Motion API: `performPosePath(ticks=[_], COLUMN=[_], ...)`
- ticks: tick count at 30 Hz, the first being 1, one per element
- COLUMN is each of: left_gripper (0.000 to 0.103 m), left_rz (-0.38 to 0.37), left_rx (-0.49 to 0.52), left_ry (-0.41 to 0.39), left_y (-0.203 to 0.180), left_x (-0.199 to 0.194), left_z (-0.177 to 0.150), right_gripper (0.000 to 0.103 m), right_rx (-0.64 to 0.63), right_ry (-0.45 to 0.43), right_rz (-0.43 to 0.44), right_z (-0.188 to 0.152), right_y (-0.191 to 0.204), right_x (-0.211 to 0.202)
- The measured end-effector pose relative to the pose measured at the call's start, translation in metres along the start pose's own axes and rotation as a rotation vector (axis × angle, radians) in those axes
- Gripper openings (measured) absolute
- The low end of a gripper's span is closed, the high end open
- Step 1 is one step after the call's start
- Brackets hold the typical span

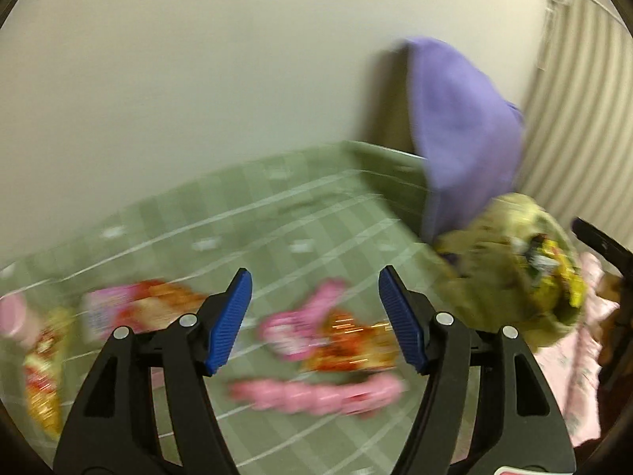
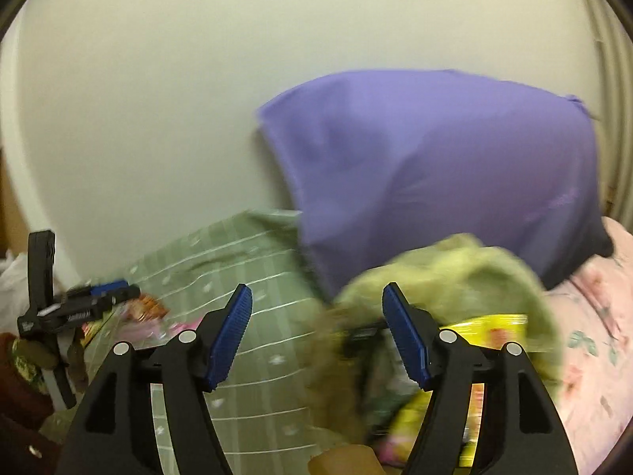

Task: Collect trash
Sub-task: 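Move both tools back over the table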

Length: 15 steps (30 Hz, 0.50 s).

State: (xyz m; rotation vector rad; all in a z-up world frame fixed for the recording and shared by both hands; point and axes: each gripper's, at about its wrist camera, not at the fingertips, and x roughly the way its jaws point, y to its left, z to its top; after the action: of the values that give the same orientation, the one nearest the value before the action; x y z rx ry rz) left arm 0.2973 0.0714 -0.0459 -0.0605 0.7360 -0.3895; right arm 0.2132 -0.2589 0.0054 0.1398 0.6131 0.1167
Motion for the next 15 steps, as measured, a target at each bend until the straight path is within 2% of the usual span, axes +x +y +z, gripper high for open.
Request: performPosePath(ticks=[4, 8, 15], left_gripper=[0.063, 0.063, 0.064], left_rz=[0.13, 0.239, 0.276], left_rx=[-0.116, -0.193, -0.206], left_ry=[-0.013, -0.03, -0.011], left_y=[0.053, 0.089, 0.101], left_x=[-0.021, -0.042, -0.057], left_z=[-0.017, -0.034, -0.056], right_gripper=[0.065, 0.065, 0.065], right_rx=[-0.125, -0.174, -0.218], right_ry=[0.066, 0.124, 0.222], right_rz=[0.038, 0.134, 0.262], right_z=[-0.005, -0.011, -0.03], right_y=[0.041, 0.068, 0.108], right_x=[0.021, 0.046, 0.1])
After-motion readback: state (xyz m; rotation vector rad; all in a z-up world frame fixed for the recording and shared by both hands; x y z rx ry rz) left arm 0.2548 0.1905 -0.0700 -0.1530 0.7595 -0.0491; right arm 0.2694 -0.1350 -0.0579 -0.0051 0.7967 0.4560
